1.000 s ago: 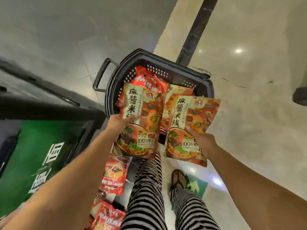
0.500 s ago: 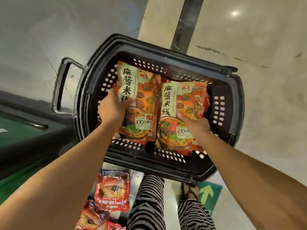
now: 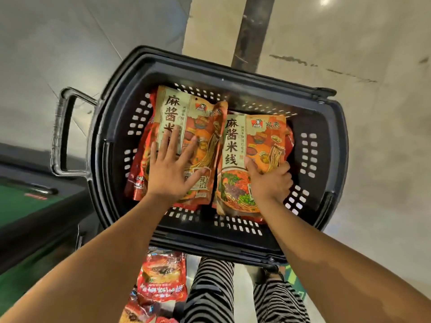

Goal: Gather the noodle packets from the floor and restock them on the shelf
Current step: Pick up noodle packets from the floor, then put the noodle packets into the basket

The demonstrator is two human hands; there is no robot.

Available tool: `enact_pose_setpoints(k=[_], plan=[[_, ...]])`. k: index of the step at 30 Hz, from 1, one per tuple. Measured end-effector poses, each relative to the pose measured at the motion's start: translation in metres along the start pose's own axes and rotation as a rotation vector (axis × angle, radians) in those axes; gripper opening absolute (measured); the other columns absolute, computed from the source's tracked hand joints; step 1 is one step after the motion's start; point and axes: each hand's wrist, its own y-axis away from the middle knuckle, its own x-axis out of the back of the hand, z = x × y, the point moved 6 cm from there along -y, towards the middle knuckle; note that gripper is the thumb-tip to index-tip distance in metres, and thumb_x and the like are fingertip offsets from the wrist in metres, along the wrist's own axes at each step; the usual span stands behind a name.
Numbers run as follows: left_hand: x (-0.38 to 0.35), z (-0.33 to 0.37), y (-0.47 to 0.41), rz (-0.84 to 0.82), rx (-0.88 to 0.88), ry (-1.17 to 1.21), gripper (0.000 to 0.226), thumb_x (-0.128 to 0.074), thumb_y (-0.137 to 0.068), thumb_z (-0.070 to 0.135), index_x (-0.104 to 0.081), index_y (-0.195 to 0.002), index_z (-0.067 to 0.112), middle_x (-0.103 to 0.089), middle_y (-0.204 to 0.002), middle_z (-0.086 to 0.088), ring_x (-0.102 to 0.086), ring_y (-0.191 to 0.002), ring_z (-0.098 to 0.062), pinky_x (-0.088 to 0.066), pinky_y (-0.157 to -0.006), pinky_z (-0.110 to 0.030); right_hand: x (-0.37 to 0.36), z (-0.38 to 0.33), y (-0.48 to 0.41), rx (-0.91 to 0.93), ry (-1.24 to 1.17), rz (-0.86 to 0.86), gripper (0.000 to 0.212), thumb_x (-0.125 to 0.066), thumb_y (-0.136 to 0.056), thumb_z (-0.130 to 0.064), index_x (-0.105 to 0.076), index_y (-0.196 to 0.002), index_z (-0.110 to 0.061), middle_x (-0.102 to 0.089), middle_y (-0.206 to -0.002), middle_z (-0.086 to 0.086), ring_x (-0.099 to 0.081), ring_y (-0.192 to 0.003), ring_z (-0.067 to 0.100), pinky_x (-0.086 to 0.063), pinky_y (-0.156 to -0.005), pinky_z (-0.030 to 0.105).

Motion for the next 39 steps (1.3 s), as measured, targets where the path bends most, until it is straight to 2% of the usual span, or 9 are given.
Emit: enact_pose_setpoints(k=[5, 10, 16, 23, 29, 32, 35, 37, 39], plan=[[-0.006, -0.016, -0.001, -0.03, 0.002, -0.039, 0.079, -0.014, -0.09, 0.08, 0.015, -0.154, 0.042, 0.03, -0.161, -0.002, 0.025, -0.149, -0.024, 0.009, -0.121, -0.051, -0.016, -0.005, -0.003, 0.002, 0.08, -0.077, 0.108, -0.051, -0.077, -0.079, -0.019, -0.147, -0.003, -0.036, -0.144, 0.022, -0.035, -0.13, 0.036, -0.034, -0.104, 0.045], [0.012, -0.021, -0.002, -0.201, 0.059, -0.152, 0.08, 0.001, -0.085, 0.081, 0.031, -0.147, 0.041, 0.041, -0.155, -0.004, 0.033, -0.144, -0.025, 0.013, -0.12, -0.051, -0.01, -0.015, 0.01, -0.013, 0.142, -0.18, 0.104, -0.043, -0.08, -0.08, -0.018, -0.146, -0.004, -0.037, -0.143, 0.024, -0.038, -0.13, 0.036, -0.036, -0.104, 0.043], [0.055, -0.01, 0.044, -0.159, 0.167, -0.125, 0.081, 0.001, -0.086, 0.076, 0.024, -0.151, 0.035, 0.033, -0.157, -0.008, 0.026, -0.148, -0.026, 0.008, -0.122, -0.049, 0.035, -0.003, 0.059, 0.09, 0.229, -0.156, 0.102, -0.035, -0.083, -0.08, -0.02, -0.149, -0.003, -0.037, -0.145, 0.026, -0.036, -0.133, 0.04, -0.035, -0.108, 0.046], [0.064, 0.011, 0.164, -0.114, 0.44, 0.083, 0.077, -0.023, -0.096, 0.068, -0.001, -0.158, 0.028, 0.01, -0.166, -0.008, 0.01, -0.153, -0.025, 0.003, -0.122, -0.047, 0.089, 0.006, 0.132, 0.56, 0.514, -0.149, 0.088, -0.041, -0.086, -0.075, -0.032, -0.141, -0.008, -0.044, -0.135, 0.018, -0.04, -0.124, 0.034, -0.036, -0.101, 0.042], [0.032, 0.057, 0.277, -0.093, 0.764, 0.316, 0.078, -0.016, -0.097, 0.067, -0.012, -0.159, 0.019, 0.003, -0.166, -0.012, 0.005, -0.153, -0.029, 0.001, -0.122, -0.046, 0.092, 0.028, 0.189, 0.979, 0.826, -0.336, 0.091, -0.036, -0.09, -0.073, -0.019, -0.151, -0.008, -0.023, -0.156, 0.02, -0.022, -0.143, 0.036, -0.027, -0.113, 0.045], [0.012, 0.093, 0.333, -0.056, 0.915, 0.464, 0.1, 0.0, -0.082, 0.078, -0.022, -0.157, 0.017, -0.009, -0.165, -0.014, -0.005, -0.153, -0.031, -0.004, -0.121, -0.045, 0.088, 0.049, 0.217, 1.14, 0.943, -0.374, 0.089, -0.039, -0.089, -0.073, -0.023, -0.149, -0.01, -0.034, -0.146, 0.019, -0.03, -0.135, 0.036, -0.032, -0.107, 0.043], [-0.012, 0.13, 0.383, -0.07, 1.006, 0.558, 0.087, -0.027, -0.089, 0.072, -0.031, -0.155, 0.015, -0.021, -0.162, -0.018, -0.017, -0.15, -0.035, -0.019, -0.118, -0.051, 0.085, 0.075, 0.243, 1.26, 1.04, -0.4, 0.087, -0.044, -0.085, -0.074, -0.037, -0.142, -0.008, -0.047, -0.131, 0.018, -0.042, -0.122, 0.035, -0.038, -0.098, 0.044], [-0.03, 0.147, 0.415, -0.079, 1.082, 0.625, 0.087, -0.021, -0.09, 0.071, -0.044, -0.148, 0.012, -0.034, -0.155, -0.022, -0.035, -0.143, -0.04, -0.034, -0.11, -0.054, 0.074, 0.09, 0.256, 1.323, 1.105, -0.415, 0.088, -0.059, -0.077, -0.072, -0.054, -0.13, -0.002, -0.059, -0.116, 0.023, -0.055, -0.108, 0.041, -0.047, -0.088, 0.048], [-0.049, 0.16, 0.447, -0.117, 1.181, 0.677, 0.093, -0.012, -0.086, 0.075, -0.039, -0.151, 0.014, -0.029, -0.158, -0.02, -0.032, -0.145, -0.038, -0.03, -0.113, -0.053, 0.055, 0.101, 0.27, 1.395, 1.178, -0.381, 0.093, -0.059, -0.079, -0.071, -0.05, -0.137, 0.001, -0.056, -0.126, 0.03, -0.055, -0.117, 0.044, -0.047, -0.096, 0.051]])
